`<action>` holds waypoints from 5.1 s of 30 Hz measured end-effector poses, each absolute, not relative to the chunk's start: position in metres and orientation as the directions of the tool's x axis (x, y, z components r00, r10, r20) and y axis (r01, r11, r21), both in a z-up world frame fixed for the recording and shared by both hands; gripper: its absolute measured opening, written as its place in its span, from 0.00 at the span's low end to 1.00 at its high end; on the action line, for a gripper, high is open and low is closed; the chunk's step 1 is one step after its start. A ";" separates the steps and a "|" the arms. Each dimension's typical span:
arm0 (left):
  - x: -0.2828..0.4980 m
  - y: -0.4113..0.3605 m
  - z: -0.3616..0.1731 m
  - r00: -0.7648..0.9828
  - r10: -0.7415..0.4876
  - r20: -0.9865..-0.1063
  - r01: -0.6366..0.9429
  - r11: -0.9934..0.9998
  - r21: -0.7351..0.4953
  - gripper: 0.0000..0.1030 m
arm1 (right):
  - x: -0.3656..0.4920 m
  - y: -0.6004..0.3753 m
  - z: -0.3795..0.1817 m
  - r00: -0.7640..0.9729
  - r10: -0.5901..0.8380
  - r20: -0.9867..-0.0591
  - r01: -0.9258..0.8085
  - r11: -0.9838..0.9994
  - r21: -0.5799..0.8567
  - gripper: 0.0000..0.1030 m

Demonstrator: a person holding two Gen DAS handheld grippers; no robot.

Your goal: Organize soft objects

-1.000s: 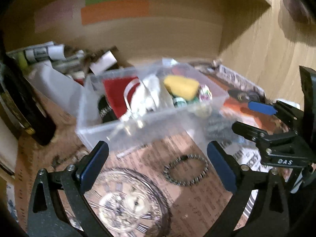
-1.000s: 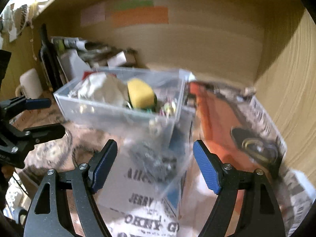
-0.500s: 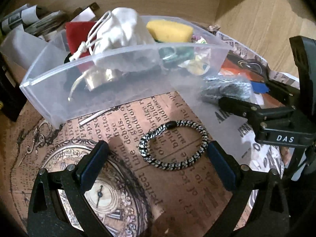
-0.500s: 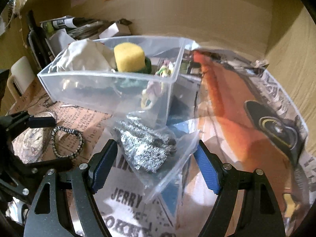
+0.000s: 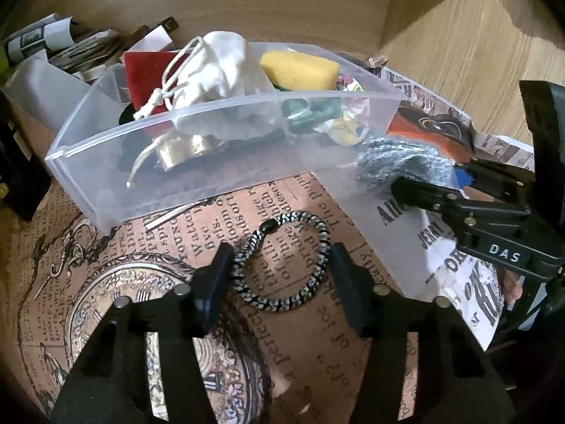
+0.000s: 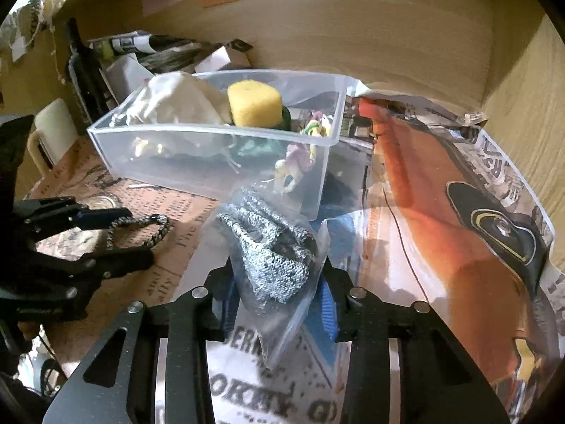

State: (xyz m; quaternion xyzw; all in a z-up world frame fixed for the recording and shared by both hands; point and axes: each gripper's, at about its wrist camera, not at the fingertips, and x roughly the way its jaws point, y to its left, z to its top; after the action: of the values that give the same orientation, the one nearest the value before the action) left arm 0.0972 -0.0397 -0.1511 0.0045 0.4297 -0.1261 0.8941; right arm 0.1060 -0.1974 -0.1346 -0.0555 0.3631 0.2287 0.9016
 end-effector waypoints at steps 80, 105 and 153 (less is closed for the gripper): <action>0.074 0.020 0.003 0.931 -0.069 -0.359 0.049 0.997 -0.064 0.82 | 0.108 -0.161 -0.003 0.796 0.491 -0.353 -0.503 0.862 0.066 0.65; 0.021 0.008 0.025 0.968 -0.030 -0.248 0.023 0.999 -0.032 1.00 | 0.051 -0.179 0.018 0.845 0.496 -0.200 -0.494 0.867 0.063 0.99; 0.021 0.005 0.022 0.969 -0.029 -0.247 0.026 1.000 -0.016 1.00 | 0.052 -0.177 0.012 0.840 0.496 -0.221 -0.493 0.867 0.075 1.00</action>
State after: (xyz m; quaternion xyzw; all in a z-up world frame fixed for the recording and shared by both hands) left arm 0.0209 0.0045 0.0216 -0.0063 0.1244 -0.0140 0.9921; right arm 0.0518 -0.1768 0.0119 0.0077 0.1173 0.2578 0.9590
